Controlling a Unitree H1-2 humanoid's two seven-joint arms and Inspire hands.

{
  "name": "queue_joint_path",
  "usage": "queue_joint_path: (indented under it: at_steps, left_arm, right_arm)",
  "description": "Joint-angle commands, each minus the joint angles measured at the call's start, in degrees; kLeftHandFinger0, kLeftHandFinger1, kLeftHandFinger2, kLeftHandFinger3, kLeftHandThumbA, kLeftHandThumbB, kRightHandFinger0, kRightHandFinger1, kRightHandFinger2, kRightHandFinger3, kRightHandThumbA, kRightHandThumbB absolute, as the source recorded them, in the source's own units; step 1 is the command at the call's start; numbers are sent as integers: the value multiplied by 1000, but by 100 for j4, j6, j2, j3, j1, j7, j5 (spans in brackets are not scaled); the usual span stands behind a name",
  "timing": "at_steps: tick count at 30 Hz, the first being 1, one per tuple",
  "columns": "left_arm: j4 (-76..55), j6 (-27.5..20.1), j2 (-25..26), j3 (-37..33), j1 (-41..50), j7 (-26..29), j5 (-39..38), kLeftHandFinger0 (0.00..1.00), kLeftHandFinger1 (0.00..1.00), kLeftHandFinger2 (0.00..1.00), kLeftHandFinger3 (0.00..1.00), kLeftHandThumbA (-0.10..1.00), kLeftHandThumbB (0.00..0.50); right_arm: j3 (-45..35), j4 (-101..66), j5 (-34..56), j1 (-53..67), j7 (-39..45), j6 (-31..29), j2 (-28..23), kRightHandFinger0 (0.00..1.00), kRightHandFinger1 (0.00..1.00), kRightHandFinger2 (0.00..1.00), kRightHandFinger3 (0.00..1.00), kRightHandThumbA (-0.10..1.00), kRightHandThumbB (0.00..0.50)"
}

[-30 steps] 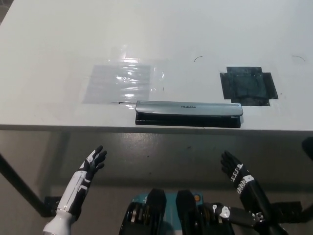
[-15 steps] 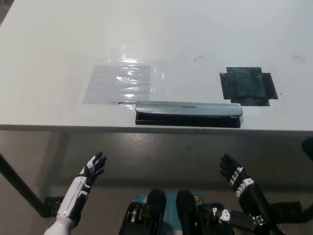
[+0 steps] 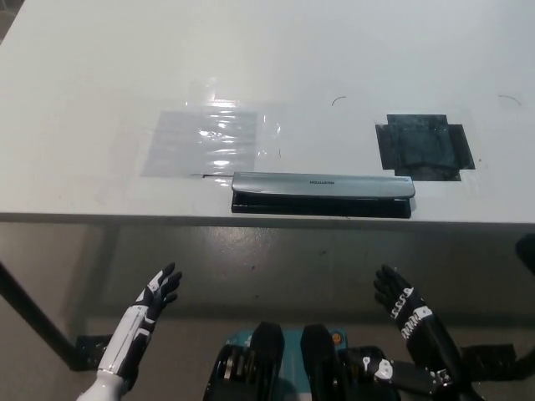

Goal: The paper pin puncher is placed at the center of the table and close to the robot and the robot uses its right fist to press on the paper pin puncher

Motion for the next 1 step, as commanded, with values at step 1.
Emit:
queue_joint_path:
  at_steps: [1]
  left_arm:
    - [-88, -276, 8, -6, -3, 4, 35, 1000, 1000, 1000, 1000, 1000, 209]
  right_arm:
    - [-35, -85, 65, 61, 138, -212, 19, 1000, 1000, 1000, 1000, 1000, 203]
